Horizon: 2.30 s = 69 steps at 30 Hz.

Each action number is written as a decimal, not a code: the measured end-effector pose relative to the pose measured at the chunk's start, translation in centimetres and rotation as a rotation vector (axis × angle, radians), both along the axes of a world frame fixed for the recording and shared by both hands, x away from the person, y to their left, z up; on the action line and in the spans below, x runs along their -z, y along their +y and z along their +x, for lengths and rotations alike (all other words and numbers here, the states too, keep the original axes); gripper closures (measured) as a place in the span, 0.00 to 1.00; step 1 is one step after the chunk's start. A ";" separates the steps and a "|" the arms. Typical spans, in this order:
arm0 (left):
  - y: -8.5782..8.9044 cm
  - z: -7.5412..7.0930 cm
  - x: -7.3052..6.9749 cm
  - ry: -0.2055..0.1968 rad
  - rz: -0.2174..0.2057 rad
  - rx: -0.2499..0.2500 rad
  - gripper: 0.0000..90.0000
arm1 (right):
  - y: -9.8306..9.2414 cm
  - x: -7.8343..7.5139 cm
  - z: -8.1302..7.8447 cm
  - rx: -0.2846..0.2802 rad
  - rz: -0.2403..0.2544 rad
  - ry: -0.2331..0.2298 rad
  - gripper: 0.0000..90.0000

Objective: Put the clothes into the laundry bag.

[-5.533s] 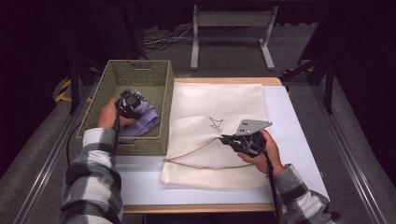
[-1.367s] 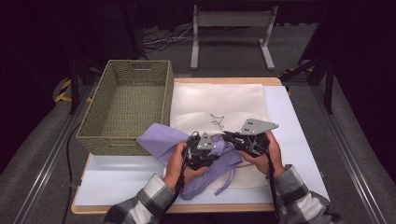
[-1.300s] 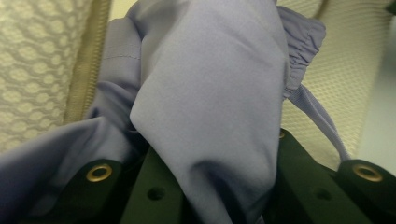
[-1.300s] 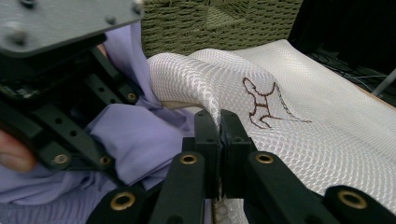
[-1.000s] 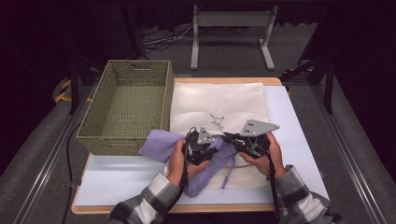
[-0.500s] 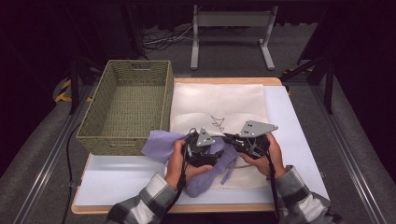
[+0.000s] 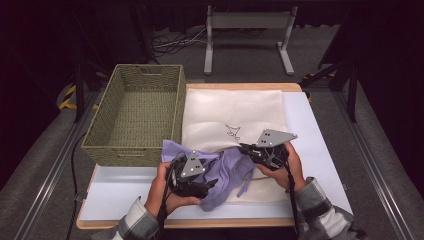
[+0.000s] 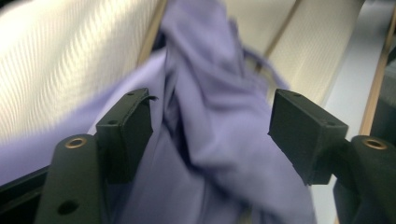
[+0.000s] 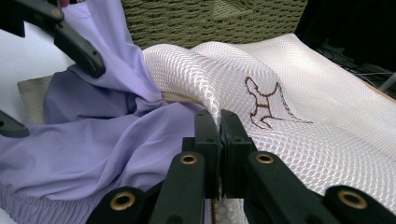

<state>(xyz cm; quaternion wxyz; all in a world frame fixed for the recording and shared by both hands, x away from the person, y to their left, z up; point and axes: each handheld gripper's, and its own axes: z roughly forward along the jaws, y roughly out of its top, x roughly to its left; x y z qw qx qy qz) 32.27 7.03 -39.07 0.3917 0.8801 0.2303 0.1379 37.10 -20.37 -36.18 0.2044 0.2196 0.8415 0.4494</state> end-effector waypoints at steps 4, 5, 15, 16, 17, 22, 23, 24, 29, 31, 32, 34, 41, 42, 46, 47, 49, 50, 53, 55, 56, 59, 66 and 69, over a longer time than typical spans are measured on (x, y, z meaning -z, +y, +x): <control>-0.3 0.7 2.0 0.056 0.041 -0.003 0.32 | 0.1 0.0 -0.1 -0.005 -0.004 0.001 0.98; -0.5 0.9 2.4 0.067 0.049 0.001 0.35 | 0.1 0.1 -0.1 -0.009 -0.008 -0.001 0.98; -0.8 2.2 4.3 0.096 0.084 -0.016 0.84 | 0.3 0.2 -0.3 -0.018 -0.014 0.002 0.98; -0.8 2.3 4.4 0.088 0.097 -0.031 0.89 | 0.3 0.2 -0.3 -0.019 -0.013 0.002 0.98; -0.9 2.4 4.5 0.081 0.103 -0.041 0.98 | 0.4 0.2 -0.3 -0.021 -0.014 0.002 0.98; -1.8 2.5 4.2 0.064 0.119 -0.006 1.00 | 0.4 0.3 -0.4 -0.023 -0.017 0.001 0.98; -2.0 2.4 4.1 0.062 0.112 0.004 1.00 | 0.4 0.3 -0.4 -0.024 -0.017 0.002 0.98; -2.3 2.4 4.0 0.069 0.089 0.023 1.00 | 0.4 0.3 -0.3 -0.025 -0.015 0.004 0.98; -2.8 2.6 3.5 0.093 0.030 0.029 0.83 | 0.5 0.3 -0.4 -0.026 -0.020 0.004 0.98; -2.7 2.6 3.4 0.095 0.009 0.053 0.56 | 0.4 0.3 -0.4 -0.025 -0.017 0.006 0.98; -2.6 2.4 3.1 0.110 -0.020 0.101 0.50 | 0.4 0.4 -0.3 -0.023 -0.014 0.013 0.98; -2.5 2.3 2.9 0.105 -0.034 0.106 0.44 | 0.4 0.4 -0.3 -0.025 -0.014 0.012 0.98; -1.9 1.4 1.5 0.064 -0.062 0.103 0.27 | 0.4 0.4 -0.4 -0.023 -0.014 0.012 0.98; -1.9 1.3 1.4 0.059 -0.064 0.107 0.26 | 0.4 0.4 -0.4 -0.023 -0.016 0.011 0.98; -3.1 1.9 2.8 0.068 -0.020 0.082 0.21 | 0.5 0.4 -0.4 -0.027 -0.017 0.012 0.98; -3.1 1.9 2.8 0.068 -0.020 0.082 0.21 | 0.5 0.4 -0.4 -0.027 -0.017 0.012 0.98; -3.7 2.5 3.8 0.094 0.021 0.062 0.21 | 0.6 0.5 -0.4 -0.027 -0.018 0.012 0.98; -3.8 2.7 4.1 0.094 0.034 0.047 0.23 | 0.6 0.5 -0.4 -0.028 -0.018 0.014 0.98; -4.2 3.3 4.8 0.094 0.066 0.017 0.45 | 0.7 0.6 -0.4 -0.036 -0.025 0.012 0.97; -4.4 3.5 4.7 0.094 0.068 0.024 0.59 | 0.9 0.6 -0.5 -0.038 -0.026 0.013 0.97; -4.5 3.5 4.7 0.084 0.065 0.018 0.78 | 0.9 0.6 -0.5 -0.040 -0.023 0.012 0.97; -4.9 3.7 4.4 0.063 0.072 0.012 0.95 | 0.9 0.6 -0.6 -0.040 -0.022 0.012 0.98; -6.1 4.6 4.2 0.042 0.046 -0.013 0.98 | 1.2 0.5 -0.8 -0.055 -0.024 0.008 0.98; -6.9 5.1 4.1 0.034 0.031 -0.023 0.98 | 1.3 0.5 -0.9 -0.060 -0.028 0.006 0.98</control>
